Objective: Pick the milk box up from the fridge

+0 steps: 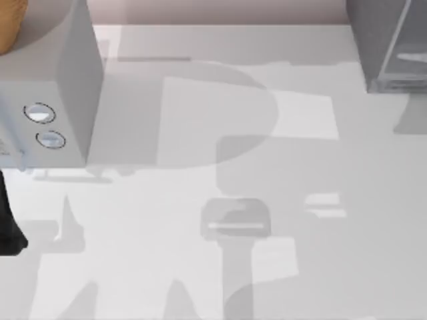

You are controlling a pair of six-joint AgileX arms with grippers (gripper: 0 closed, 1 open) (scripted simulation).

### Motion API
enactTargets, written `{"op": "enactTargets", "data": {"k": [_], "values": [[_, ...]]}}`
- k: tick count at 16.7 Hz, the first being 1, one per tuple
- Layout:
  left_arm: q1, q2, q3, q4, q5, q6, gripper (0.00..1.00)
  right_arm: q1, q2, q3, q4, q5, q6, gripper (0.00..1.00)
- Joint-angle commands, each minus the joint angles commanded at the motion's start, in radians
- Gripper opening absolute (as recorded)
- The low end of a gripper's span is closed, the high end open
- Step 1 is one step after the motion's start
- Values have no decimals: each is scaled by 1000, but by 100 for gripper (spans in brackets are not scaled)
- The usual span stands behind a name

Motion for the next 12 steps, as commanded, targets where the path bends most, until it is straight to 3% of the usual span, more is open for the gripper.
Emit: {"op": "enactTargets", "data": {"k": [12], "values": [[0, 0, 0, 0, 0, 0, 100, 159, -1183, -511, -650, 142, -2, 0]]}}
